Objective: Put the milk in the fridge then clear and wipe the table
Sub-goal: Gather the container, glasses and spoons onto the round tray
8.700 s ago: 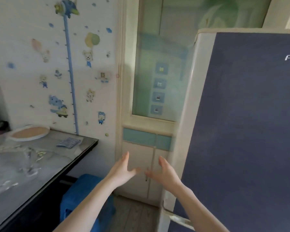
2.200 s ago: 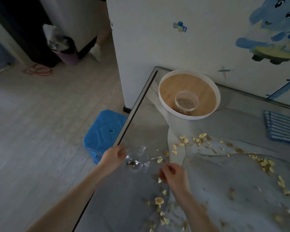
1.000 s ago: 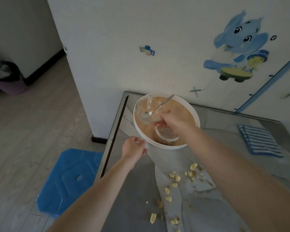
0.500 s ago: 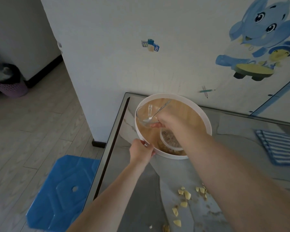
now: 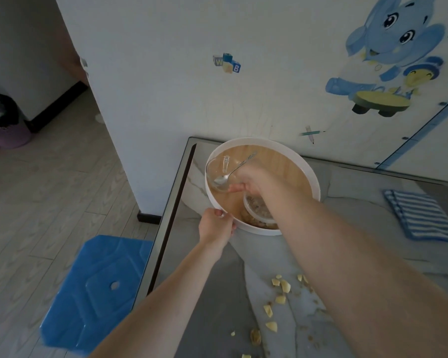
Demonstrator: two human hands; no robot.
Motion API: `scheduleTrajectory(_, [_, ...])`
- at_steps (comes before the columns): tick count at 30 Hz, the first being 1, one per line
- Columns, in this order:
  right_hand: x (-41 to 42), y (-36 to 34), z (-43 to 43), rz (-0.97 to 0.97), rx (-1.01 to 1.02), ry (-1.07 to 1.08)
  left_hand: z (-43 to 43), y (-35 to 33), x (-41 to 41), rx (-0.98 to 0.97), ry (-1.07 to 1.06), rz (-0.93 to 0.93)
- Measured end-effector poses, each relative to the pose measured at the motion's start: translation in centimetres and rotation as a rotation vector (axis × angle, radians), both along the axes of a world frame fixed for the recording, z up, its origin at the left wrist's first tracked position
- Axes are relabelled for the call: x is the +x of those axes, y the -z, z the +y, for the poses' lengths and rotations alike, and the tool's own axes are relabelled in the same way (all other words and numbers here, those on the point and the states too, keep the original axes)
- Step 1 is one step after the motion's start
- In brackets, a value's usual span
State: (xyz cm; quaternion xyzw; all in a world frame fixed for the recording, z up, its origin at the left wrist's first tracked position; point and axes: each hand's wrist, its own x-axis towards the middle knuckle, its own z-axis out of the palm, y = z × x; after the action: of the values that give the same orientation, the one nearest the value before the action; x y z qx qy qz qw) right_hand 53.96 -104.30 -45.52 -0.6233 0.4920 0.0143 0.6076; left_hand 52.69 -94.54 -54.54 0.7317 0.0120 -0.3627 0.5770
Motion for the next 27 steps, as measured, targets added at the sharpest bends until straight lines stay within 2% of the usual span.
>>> scheduleTrajectory(3, [-0.8, -1.5, 0.8, -0.047, 0.071, 0.048, 0.5, -1.1, -0.4, 0.005, 0.058, -0.009])
scheduleTrajectory(7, [-3.2, -3.6, 2.3, -0.096, -0.036, -0.019, 1.5, -2.9, -1.3, 0.015, 0.165, -0.065])
scheduleTrajectory(13, [-11.2, -4.6, 3.7, -0.070, -0.009, 0.155, 3.4, -6.1, -6.0, 0.062, 0.424, -0.128])
scheduleTrajectory(21, [-26.8, -8.0, 9.1, -0.190, -0.034, 0.323, 6.9, -9.9, -16.5, 0.063, 0.836, -0.195])
scheduleTrajectory(27, [-41.0, -9.5, 13.6, -0.216, -0.065, 0.613, 11.0, -9.5, -26.8, 0.057, 1.161, -0.226])
